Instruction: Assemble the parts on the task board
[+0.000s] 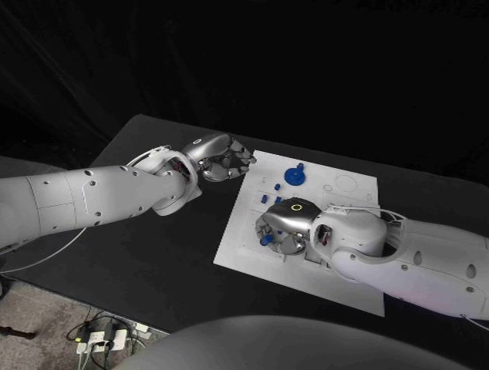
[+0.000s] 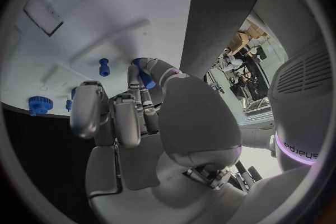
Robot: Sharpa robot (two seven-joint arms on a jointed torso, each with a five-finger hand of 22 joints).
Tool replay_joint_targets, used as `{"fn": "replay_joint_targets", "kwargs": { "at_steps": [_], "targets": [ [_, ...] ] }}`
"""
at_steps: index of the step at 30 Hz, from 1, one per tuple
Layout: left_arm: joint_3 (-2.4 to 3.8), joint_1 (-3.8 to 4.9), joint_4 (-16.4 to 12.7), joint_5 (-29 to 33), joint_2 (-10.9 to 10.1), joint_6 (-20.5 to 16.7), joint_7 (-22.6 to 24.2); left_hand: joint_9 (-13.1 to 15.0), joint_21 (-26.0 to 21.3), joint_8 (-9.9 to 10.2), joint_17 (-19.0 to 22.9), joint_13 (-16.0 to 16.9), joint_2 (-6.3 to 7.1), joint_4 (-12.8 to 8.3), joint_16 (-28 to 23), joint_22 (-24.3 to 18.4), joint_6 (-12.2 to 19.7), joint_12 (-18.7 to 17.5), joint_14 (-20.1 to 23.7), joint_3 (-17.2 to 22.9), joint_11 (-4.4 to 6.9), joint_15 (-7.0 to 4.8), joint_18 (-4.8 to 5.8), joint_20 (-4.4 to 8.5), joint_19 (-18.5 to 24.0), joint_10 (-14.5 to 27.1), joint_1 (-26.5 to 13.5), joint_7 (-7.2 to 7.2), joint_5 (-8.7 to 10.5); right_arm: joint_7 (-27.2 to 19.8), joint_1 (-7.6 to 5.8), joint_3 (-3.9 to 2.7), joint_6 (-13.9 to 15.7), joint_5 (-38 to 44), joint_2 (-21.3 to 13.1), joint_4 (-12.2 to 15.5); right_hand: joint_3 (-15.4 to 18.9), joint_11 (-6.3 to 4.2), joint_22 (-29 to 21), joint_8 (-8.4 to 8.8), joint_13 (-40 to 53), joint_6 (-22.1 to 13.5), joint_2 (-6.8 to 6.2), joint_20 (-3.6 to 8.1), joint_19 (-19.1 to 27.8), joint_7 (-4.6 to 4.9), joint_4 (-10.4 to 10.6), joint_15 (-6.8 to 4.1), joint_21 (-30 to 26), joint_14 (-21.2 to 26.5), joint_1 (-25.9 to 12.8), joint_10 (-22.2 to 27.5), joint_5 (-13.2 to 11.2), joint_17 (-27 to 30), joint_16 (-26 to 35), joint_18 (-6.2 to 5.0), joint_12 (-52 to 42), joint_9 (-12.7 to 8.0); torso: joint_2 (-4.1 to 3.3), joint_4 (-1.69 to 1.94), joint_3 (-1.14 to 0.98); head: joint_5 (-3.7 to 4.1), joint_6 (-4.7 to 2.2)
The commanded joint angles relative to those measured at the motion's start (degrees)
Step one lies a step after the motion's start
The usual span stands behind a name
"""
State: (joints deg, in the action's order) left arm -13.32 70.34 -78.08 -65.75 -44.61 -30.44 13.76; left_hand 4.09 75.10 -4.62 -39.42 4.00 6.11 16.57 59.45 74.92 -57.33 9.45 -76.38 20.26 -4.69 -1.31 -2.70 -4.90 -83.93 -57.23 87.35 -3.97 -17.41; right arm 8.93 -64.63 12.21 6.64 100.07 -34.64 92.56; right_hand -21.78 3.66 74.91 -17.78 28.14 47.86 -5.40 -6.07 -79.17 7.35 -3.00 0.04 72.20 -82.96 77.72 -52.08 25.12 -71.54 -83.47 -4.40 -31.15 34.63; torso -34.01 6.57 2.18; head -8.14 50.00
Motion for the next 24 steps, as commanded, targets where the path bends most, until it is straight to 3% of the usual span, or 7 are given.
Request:
{"fn": "replay_joint_targets", "kwargs": {
  "at_steps": [1, 3, 12, 17, 24],
  "targets": [
    [0.04, 0.0, -0.05, -0.09, 0.18, 0.9, -0.15, 0.06, -0.21, -0.25, 0.04, 0.06, 0.04, -0.06, -0.38, 10.88, 0.01, -0.23, 0.04, 0.4, -0.13, 0.32, -0.47, -0.28, -0.13, -0.19, 0.45, -0.43, -0.27, 0.53, 0.12, 0.05, -1.94, -0.34, 0.05, -0.1, -0.57, 0.63, 9.19, 2.92, 0.02, -2.83, -0.39, -0.26, 0.7, -0.54, 0.13, 0.37, -0.6, 0.76, -1.09, 1.05, -1.9, 0.53, 0.39, -0.03, 0.59, -1.66, 0.01, 0.01, 0.0, -0.07, 0.0],
    [0.04, 0.0, -0.04, -0.09, 0.21, 0.93, -0.16, 0.06, -0.21, -0.25, 0.04, 0.06, 0.04, -0.06, -0.38, 10.88, 0.01, -0.23, 0.04, 0.4, -0.13, 0.32, -0.47, -0.28, -0.13, -0.19, 0.45, -0.43, -0.27, 0.41, 0.14, 0.05, -1.78, -0.55, 0.09, -0.12, -0.75, 0.97, 9.08, 4.58, 0.05, -4.36, -0.64, -0.52, 0.97, -0.96, 0.2, 0.63, -0.96, 0.98, -1.31, 1.81, -2.76, 0.87, 0.51, -0.1, 0.89, -2.72, 0.01, 0.01, 0.01, -0.1, 0.0],
    [0.04, 0.0, 0.0, -0.1, 0.29, 1.0, -0.22, 0.05, -0.17, -0.25, 0.02, 0.06, 0.05, -0.06, -0.36, 10.89, 0.02, -0.24, 0.03, 0.45, -0.15, 0.33, -0.46, -0.28, -0.14, -0.18, 0.48, -0.46, -0.29, -0.27, 0.17, 0.05, 0.13, -0.89, 0.04, -0.16, -0.73, 1.87, 8.78, 8.92, 0.27, -8.21, -1.11, -1.34, 1.76, -2.35, 0.52, 1.35, -2.06, 1.61, -1.81, 4.33, -4.98, 1.69, 0.72, -0.35, 1.64, -6.03, -0.02, -0.01, -0.02, -0.18, 0.0],
    [0.04, 0.0, 0.0, -0.1, 0.29, 1.05, -0.31, 0.05, -0.17, -0.25, 0.02, 0.06, 0.05, -0.06, -0.36, 10.89, 0.02, -0.24, 0.03, 0.45, -0.15, 0.33, -0.46, -0.28, -0.14, -0.18, 0.48, -0.46, -0.29, -0.42, 0.17, 0.05, 1.5, -0.71, -0.44, -0.12, -0.45, 2.1, 8.6, 9.34, 0.28, -8.21, -1.29, -1.5, 2.16, -2.54, 0.66, 1.52, -2.66, 1.95, -2.0, 5.14, -5.81, 2.22, 0.91, -0.48, 1.9, -6.64, 0.01, 0.0, -0.02, -0.13, 0.0],
    [0.04, 0.0, 0.04, -0.1, 0.27, 0.97, -0.31, 0.05, -0.17, -0.25, 0.02, 0.06, 0.05, -0.06, -0.36, 10.89, 0.02, -0.24, 0.03, 0.45, -0.15, 0.33, -0.46, -0.28, -0.14, -0.18, 0.48, -0.46, -0.29, -2.03, -0.49, 0.02, 7.04, -0.31, -3.91, 2.07, -0.21, 2.28, 8.53, 9.57, 0.28, -8.06, -1.61, -1.63, 2.34, -2.72, 0.57, 1.61, -2.91, 2.13, -1.9, 5.87, -6.22, 2.48, 1.0, -0.53, 2.12, -7.09, 0.01, -0.05, 0.01, 0.4, 0.0]
  ]
}}
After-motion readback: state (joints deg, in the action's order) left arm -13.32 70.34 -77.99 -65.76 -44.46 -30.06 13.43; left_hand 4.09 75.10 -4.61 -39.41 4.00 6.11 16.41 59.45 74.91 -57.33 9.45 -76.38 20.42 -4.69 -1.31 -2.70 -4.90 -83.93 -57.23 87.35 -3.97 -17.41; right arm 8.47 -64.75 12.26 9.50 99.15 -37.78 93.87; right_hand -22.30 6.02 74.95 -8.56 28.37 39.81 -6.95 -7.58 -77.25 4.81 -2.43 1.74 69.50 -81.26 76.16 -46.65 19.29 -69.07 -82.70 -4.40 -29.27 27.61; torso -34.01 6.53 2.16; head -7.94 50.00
